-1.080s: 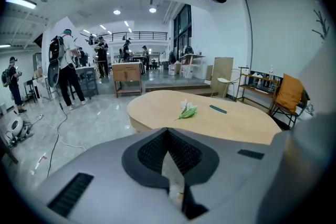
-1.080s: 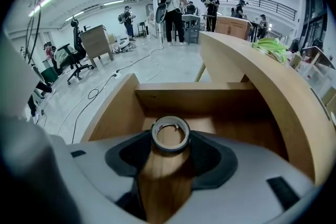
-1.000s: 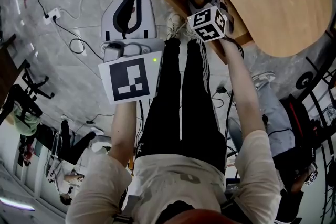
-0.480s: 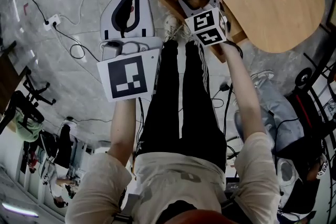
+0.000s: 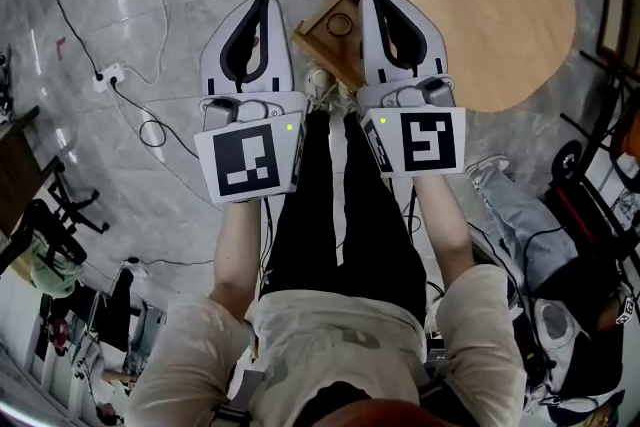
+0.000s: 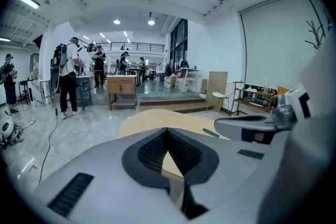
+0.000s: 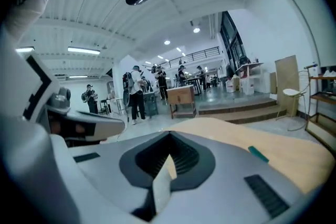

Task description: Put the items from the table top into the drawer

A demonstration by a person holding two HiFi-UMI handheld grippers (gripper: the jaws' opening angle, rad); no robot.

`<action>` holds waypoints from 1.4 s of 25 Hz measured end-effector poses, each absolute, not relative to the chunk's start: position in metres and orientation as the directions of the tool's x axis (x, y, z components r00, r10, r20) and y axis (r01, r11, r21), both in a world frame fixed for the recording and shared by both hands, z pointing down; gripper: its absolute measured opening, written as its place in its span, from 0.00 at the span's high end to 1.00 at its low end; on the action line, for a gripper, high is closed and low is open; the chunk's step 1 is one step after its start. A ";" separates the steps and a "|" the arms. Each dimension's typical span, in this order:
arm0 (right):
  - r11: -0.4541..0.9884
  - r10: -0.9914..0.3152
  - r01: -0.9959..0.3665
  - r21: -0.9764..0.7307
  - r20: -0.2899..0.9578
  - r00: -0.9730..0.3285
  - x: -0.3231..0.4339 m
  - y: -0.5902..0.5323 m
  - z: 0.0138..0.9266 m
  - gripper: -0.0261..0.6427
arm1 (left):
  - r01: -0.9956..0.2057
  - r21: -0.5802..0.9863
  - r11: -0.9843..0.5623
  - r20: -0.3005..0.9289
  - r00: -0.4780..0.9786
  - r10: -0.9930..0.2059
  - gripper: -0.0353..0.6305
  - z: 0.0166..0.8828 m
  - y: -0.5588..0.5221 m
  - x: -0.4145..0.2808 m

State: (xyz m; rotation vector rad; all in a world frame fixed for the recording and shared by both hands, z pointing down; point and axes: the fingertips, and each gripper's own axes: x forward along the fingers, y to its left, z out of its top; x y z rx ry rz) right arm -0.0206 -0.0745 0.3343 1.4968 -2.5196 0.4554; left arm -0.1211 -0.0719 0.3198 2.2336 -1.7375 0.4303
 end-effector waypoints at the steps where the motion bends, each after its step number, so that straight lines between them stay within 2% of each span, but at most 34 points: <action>1: 0.445 -0.833 -0.880 -0.164 0.284 -0.474 -0.018 -0.076 0.324 0.95 | -0.970 0.036 -0.242 0.392 0.236 -0.889 0.94 0.316 -0.074 -0.119; 7: 0.447 -0.851 -0.884 -0.138 0.240 -0.467 -0.004 -0.074 0.301 0.95 | -0.969 0.035 -0.243 0.387 0.237 -0.891 0.94 0.308 -0.069 -0.108; 18: 0.446 -0.816 -0.865 -0.231 0.292 -0.499 -0.005 -0.106 0.333 0.94 | -0.967 0.013 -0.254 0.409 0.237 -0.881 0.94 0.321 -0.078 -0.101; 19: 0.430 -0.807 -0.860 -0.276 0.308 -0.503 -0.007 -0.113 0.343 0.89 | -0.969 0.014 -0.245 0.408 0.229 -0.884 0.94 0.323 -0.080 -0.104; 20: 0.405 -0.799 -0.853 -0.330 0.325 -0.505 -0.009 -0.121 0.354 0.79 | -0.972 0.014 -0.236 0.409 0.221 -0.886 0.94 0.324 -0.082 -0.106; 21: 0.376 -0.792 -0.845 -0.381 0.342 -0.506 -0.011 -0.129 0.366 0.72 | -0.974 0.013 -0.228 0.411 0.213 -0.887 0.94 0.326 -0.083 -0.108; 23: 0.310 -0.783 -0.836 -0.453 0.377 -0.494 -0.013 -0.148 0.392 0.63 | -0.976 0.009 -0.216 0.420 0.200 -0.885 0.94 0.331 -0.086 -0.112; 27: 0.202 -0.771 -0.872 -0.445 0.477 -0.422 -0.023 -0.193 0.455 0.57 | -0.981 0.012 -0.193 0.440 0.178 -0.880 0.94 0.345 -0.089 -0.126; 35: -0.072 -0.680 -0.939 -0.337 0.705 -0.201 -0.019 -0.258 0.559 0.56 | -0.988 -0.029 -0.149 0.508 0.113 -0.854 0.94 0.376 -0.092 -0.166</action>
